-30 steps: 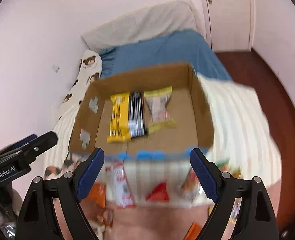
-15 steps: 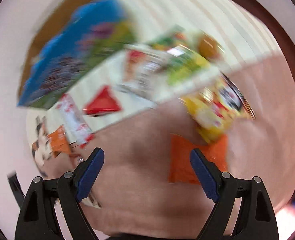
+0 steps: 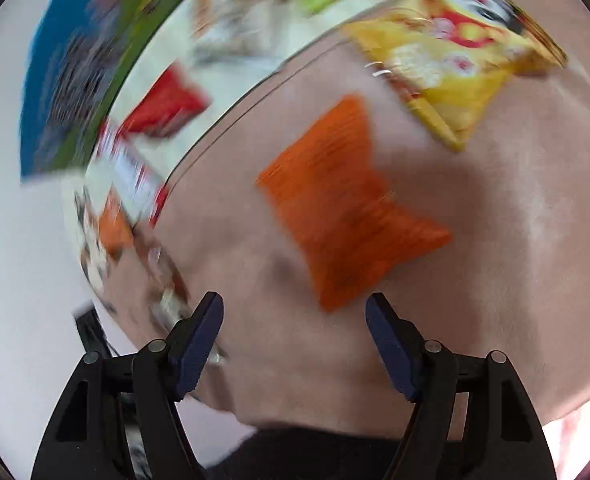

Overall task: Organize snacks
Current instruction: 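Grasp the Franzzi cookie pack with the left tool while the right tool grasps the orange bag, then carry both packs into the cardboard box and open both tools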

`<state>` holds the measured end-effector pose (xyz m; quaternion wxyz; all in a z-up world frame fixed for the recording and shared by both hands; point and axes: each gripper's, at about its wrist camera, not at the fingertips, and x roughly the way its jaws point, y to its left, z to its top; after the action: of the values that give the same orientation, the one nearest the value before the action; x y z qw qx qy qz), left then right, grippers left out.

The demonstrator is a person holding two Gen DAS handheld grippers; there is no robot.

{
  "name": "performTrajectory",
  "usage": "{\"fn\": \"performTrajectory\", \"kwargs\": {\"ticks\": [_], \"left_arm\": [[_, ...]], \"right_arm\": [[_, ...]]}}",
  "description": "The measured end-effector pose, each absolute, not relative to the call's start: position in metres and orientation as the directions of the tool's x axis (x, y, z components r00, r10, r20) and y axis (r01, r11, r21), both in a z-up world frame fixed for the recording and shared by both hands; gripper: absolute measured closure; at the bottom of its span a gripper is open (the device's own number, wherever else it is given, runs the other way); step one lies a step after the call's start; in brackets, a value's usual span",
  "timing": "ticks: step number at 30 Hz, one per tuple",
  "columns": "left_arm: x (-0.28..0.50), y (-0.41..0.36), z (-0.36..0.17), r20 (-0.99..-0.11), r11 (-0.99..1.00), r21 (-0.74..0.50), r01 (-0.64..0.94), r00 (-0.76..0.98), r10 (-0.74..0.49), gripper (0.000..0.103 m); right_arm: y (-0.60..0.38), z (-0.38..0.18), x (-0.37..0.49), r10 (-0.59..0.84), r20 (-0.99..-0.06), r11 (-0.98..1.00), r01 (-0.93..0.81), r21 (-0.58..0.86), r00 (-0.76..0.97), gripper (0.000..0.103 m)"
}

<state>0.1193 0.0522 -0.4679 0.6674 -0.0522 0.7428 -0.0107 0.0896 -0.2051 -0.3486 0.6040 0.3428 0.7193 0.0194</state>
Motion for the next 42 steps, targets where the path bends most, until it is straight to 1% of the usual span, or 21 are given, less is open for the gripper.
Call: {"fn": "performTrajectory", "kwargs": {"ticks": [1,2,4,7,10,11,12,13,14,17,21,25,27,29,35,36,37,39,42], "left_arm": [[0.12,0.05,-0.465,-0.992,0.995,-0.078,-0.06,-0.092,-0.083,0.014],[0.12,0.051,-0.465,-0.993,0.995,-0.074,-0.071,-0.087,-0.08,0.014],[0.12,0.057,-0.47,-0.991,0.992,-0.07,-0.104,-0.104,-0.081,0.014],[0.12,0.062,-0.482,-0.985,0.988,-0.076,-0.134,-0.14,-0.095,0.014],[0.12,0.057,-0.489,-0.987,0.993,-0.055,-0.104,-0.146,-0.07,0.014],[0.12,0.055,-0.49,-0.988,0.994,-0.055,-0.096,-0.14,-0.069,0.014],[0.122,0.052,-0.491,-0.989,0.995,-0.051,-0.09,-0.134,-0.063,0.018],[0.121,0.05,-0.49,-0.99,0.995,-0.047,-0.083,-0.126,-0.057,0.035],[0.128,0.051,-0.489,-0.991,0.996,-0.042,-0.078,-0.122,-0.052,0.042],[0.136,0.042,-0.482,-0.993,0.997,-0.036,-0.073,-0.111,-0.044,0.043],[0.126,0.038,-0.486,-0.991,0.996,-0.043,-0.076,-0.122,-0.053,0.042],[0.123,0.033,-0.499,-0.986,0.995,-0.048,-0.084,-0.153,-0.061,0.04],[0.124,0.03,-0.502,-0.985,0.996,-0.049,-0.076,-0.161,-0.06,0.039],[0.126,0.027,-0.506,-0.983,0.996,-0.049,-0.069,-0.174,-0.06,0.037],[0.126,0.042,-0.512,-0.982,0.993,-0.065,-0.098,-0.172,-0.081,0.037],[0.125,0.041,-0.512,-0.983,0.993,-0.062,-0.099,-0.165,-0.078,0.038],[0.122,0.041,-0.513,-0.984,0.993,-0.06,-0.097,-0.16,-0.075,0.042],[0.117,0.036,-0.515,-0.986,0.995,-0.055,-0.088,-0.154,-0.068,0.042],[0.106,0.035,-0.514,-0.986,0.994,-0.056,-0.089,-0.152,-0.069,0.042]], "right_arm": [[-0.201,-0.341,0.092,0.463,-0.886,0.812,0.421,0.405,-0.04,0.025],[-0.199,-0.332,0.097,0.375,-0.927,0.869,0.362,0.339,-0.031,0.023],[-0.199,-0.323,0.106,0.254,-0.967,0.92,0.308,0.242,0.003,0.022],[-0.197,-0.333,0.128,0.195,-0.981,0.949,0.254,0.186,-0.011,0.022],[-0.182,-0.357,0.148,0.151,-0.985,0.973,0.187,0.134,-0.08,0.022],[-0.178,-0.364,0.15,0.136,-0.986,0.979,0.167,0.119,-0.1,0.029],[-0.177,-0.369,0.151,0.123,-0.986,0.982,0.16,0.104,-0.112,0.043],[-0.176,-0.373,0.151,0.111,-0.986,0.983,0.157,0.091,-0.126,0.045],[-0.173,-0.375,0.15,0.118,-0.984,0.984,0.152,0.098,-0.13,0.045],[-0.166,-0.372,0.144,0.124,-0.983,0.988,0.111,0.11,-0.134,0.047],[-0.147,-0.375,0.132,0.182,-0.966,0.982,0.092,0.168,-0.184,0.047],[-0.137,-0.378,0.126,0.152,-0.968,0.988,0.036,0.148,-0.198,0.046],[-0.137,-0.381,0.126,0.158,-0.965,0.987,0.051,0.151,-0.211,0.041],[-0.134,-0.384,0.126,0.169,-0.96,0.985,0.059,0.16,-0.221,0.039],[-0.126,-0.388,0.125,0.151,-0.96,0.989,0.039,0.146,-0.234,0.038],[-0.125,-0.39,0.124,0.151,-0.962,0.989,0.038,0.146,-0.229,0.039],[-0.127,-0.393,0.123,0.15,-0.963,0.989,0.036,0.145,-0.224,0.04],[-0.119,-0.398,0.119,0.136,-0.966,0.991,0.028,0.133,-0.218,0.046],[-0.116,-0.398,0.111,0.135,-0.968,0.991,0.02,0.134,-0.211,0.047]]}}
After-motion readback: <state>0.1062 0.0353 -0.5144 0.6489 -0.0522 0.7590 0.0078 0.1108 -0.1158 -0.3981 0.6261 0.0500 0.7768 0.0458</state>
